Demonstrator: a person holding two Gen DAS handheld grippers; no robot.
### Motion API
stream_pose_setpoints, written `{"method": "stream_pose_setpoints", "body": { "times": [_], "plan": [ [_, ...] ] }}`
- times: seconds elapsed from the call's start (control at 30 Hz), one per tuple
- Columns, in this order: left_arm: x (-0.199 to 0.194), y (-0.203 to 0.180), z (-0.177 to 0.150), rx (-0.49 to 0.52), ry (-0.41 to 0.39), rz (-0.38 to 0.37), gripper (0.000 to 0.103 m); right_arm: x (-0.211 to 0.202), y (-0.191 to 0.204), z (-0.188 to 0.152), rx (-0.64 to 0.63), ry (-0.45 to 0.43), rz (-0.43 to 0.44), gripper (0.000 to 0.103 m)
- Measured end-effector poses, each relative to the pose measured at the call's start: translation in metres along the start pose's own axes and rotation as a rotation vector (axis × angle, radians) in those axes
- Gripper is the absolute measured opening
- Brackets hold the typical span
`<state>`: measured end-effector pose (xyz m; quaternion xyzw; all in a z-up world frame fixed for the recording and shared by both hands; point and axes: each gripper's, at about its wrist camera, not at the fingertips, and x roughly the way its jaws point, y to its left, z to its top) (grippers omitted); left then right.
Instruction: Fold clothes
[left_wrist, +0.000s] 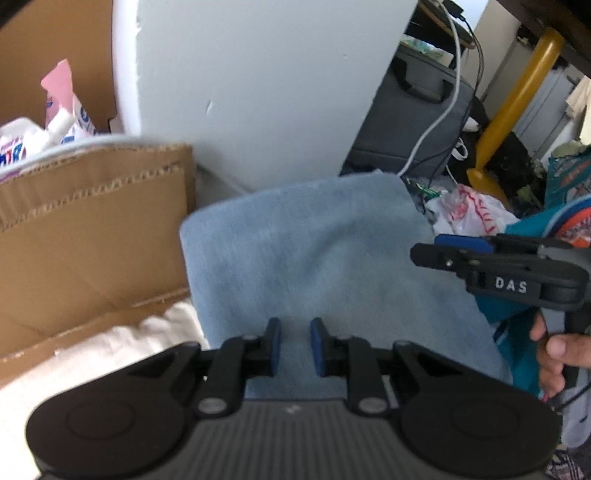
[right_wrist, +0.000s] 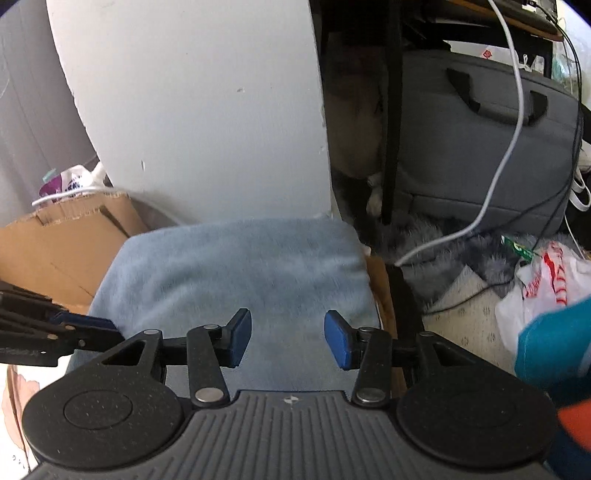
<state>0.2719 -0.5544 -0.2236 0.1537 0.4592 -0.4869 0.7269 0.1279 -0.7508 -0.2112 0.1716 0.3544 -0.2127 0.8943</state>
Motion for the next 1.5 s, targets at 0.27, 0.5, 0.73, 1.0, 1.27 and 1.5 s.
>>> {"method": "stream_pose_setpoints", "body": {
  "times": [0.27,0.5,0.73,1.0,1.27,1.5],
  "plan": [
    [0.019,-0.003,0.029,0.025,-0.021,0.033,0.020,0.033,0.008,0.019,0.000,0.007,0.012,0.051],
    [0.027,-0.001,0.046,0.027,-0.037,0.050,0.020,0.051,0.016,0.041,-0.027,-0.005,-0.031,0.051],
    [0.038,0.000,0.041,0.040,-0.009,0.052,0.020,0.072,0.014,0.040,-0.024,0.046,-0.036,0.052],
    [0.028,0.003,0.039,0.031,0.017,0.045,0.019,0.057,0.025,0.035,-0.054,0.078,0.019,0.051],
    [-0.001,-0.019,0.023,0.162,0.054,-0.007,0.020,0.036,0.042,0.018,-0.108,0.106,0.081,0.051],
    [-0.013,-0.025,0.008,0.162,0.097,-0.030,0.019,0.013,0.051,-0.006,-0.101,0.108,0.119,0.049]
  ]
}}
